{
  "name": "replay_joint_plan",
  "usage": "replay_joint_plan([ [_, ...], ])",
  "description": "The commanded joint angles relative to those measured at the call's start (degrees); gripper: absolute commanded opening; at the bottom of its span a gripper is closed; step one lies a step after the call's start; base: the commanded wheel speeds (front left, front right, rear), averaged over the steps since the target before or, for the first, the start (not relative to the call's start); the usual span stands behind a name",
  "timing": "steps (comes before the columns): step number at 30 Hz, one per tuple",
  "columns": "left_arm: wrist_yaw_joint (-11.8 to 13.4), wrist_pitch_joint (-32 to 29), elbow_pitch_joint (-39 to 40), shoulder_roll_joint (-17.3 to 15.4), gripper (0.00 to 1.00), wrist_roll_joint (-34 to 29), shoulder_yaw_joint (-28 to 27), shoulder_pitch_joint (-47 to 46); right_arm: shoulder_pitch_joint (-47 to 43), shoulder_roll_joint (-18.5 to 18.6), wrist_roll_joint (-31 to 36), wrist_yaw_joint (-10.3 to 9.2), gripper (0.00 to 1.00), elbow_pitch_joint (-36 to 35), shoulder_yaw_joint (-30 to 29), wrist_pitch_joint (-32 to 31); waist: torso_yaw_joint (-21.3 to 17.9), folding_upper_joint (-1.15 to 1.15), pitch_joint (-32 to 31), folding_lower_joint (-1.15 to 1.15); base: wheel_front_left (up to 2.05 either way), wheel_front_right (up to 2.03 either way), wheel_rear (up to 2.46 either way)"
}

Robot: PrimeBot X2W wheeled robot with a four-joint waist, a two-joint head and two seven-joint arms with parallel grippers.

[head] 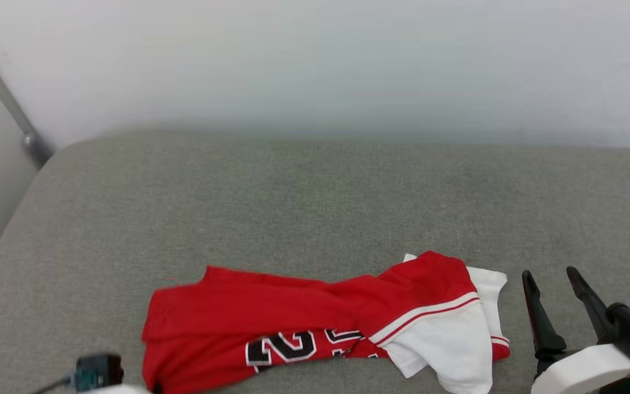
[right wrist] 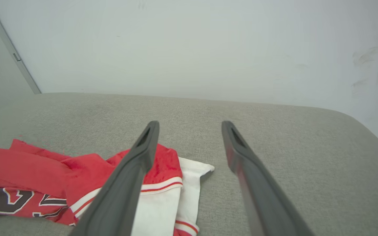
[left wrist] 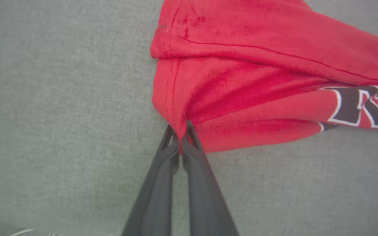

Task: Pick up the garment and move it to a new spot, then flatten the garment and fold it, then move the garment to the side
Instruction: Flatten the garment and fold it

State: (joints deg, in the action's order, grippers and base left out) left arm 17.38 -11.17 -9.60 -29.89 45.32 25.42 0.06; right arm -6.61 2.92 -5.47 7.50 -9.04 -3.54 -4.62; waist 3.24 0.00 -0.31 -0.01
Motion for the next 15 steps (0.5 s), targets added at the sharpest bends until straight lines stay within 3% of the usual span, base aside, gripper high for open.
replay_joint_plan([
  [1,1.0,-0.4,1.0,1.2,0.0,2.3,-0.6,3.9,-0.9,-0.1,-0.5,-0.02,1.0,-0.1,-0.2,-0.2,0.5,0.0,-0.9,0.01,0.0,0.0,0.0],
  [2,1.4,-0.1,1.6,2.0,0.09,3.2,-0.9,5.5,-1.2,-0.1,-0.5,-0.02,1.0,-0.1,-0.3,-0.2,0.4,0.0,-1.1,0.01,0.0,0.0,0.0],
  [3,1.5,0.1,1.8,2.3,0.39,3.8,-1.0,6.8,-1.5,-0.1,-0.6,-0.02,1.0,0.0,-0.3,-0.3,0.4,0.0,-1.3,0.01,0.0,0.0,0.0],
  [4,1.5,0.3,2.0,2.6,0.92,4.2,-0.8,7.7,-1.6,-0.1,-0.7,-0.02,1.0,0.0,-0.4,-0.4,0.5,0.0,-1.6,0.01,0.0,0.0,0.0],
  [5,1.2,0.8,2.4,3.0,1.0,4.2,-0.6,8.4,-1.9,-0.1,-0.7,-0.02,1.0,-0.1,-0.5,-0.4,0.5,0.0,-1.7,0.01,0.0,0.0,0.0],
  [15,0.5,13.6,5.8,5.1,1.0,-3.2,-0.9,1.7,-1.6,-0.1,-0.3,-0.02,1.0,-0.6,-0.5,-1.3,0.4,0.0,-2.5,0.01,0.0,0.0,0.0],
])
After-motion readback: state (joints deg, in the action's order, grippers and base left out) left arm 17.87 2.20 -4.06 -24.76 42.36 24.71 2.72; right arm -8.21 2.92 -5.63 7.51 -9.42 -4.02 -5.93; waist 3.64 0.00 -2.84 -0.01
